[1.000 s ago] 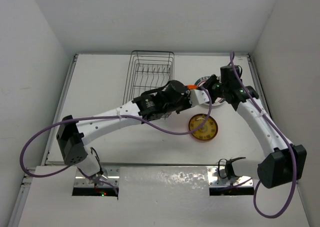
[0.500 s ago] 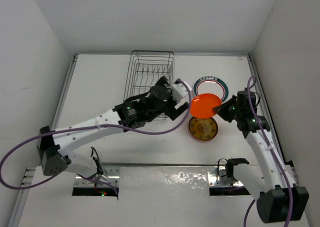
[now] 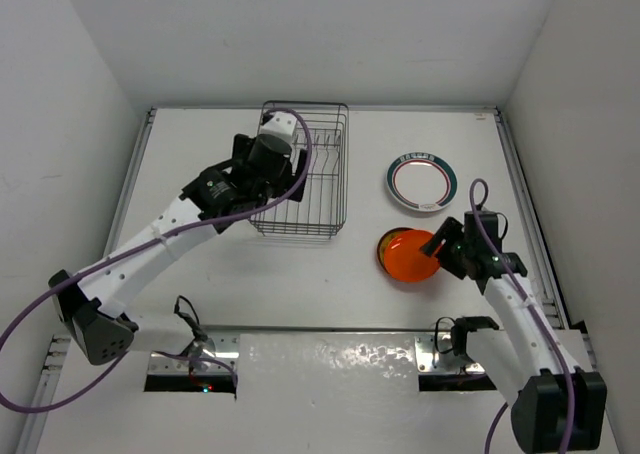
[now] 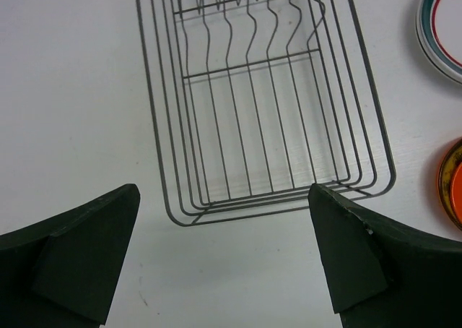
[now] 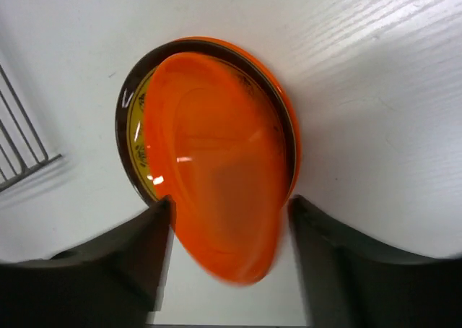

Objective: Unload the plates from the dish rack

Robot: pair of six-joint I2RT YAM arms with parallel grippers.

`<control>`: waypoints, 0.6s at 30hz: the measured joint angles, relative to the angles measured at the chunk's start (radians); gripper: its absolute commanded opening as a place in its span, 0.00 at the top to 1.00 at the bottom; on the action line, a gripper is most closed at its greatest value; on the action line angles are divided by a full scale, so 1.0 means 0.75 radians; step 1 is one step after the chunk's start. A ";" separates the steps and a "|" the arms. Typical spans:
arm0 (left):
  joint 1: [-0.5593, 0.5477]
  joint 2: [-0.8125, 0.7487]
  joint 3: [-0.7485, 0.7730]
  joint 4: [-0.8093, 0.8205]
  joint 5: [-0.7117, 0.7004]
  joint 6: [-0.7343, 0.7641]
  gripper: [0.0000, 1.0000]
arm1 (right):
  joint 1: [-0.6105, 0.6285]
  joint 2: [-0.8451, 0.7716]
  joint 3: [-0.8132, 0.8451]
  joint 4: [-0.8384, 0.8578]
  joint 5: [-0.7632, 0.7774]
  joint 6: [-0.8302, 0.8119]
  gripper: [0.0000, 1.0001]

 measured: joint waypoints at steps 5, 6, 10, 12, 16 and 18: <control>0.083 0.030 0.142 -0.130 0.017 -0.068 0.00 | 0.016 0.192 0.061 -0.079 -0.030 -0.129 0.01; 0.098 0.035 0.159 -0.138 0.024 -0.080 0.00 | 0.027 0.232 0.091 -0.121 -0.025 -0.152 0.01; 0.148 0.047 0.162 -0.158 0.070 -0.131 0.00 | 0.061 0.300 0.198 -0.264 0.009 -0.222 0.01; 0.176 0.053 0.147 -0.156 0.092 -0.174 0.00 | 0.070 0.300 0.262 -0.348 0.054 -0.251 0.01; 0.301 0.051 0.062 -0.149 0.138 -0.282 0.00 | 0.074 0.258 0.436 -0.496 0.145 -0.327 0.01; 0.372 0.042 0.003 -0.138 0.139 -0.322 0.00 | 0.074 0.229 0.568 -0.571 0.191 -0.387 0.01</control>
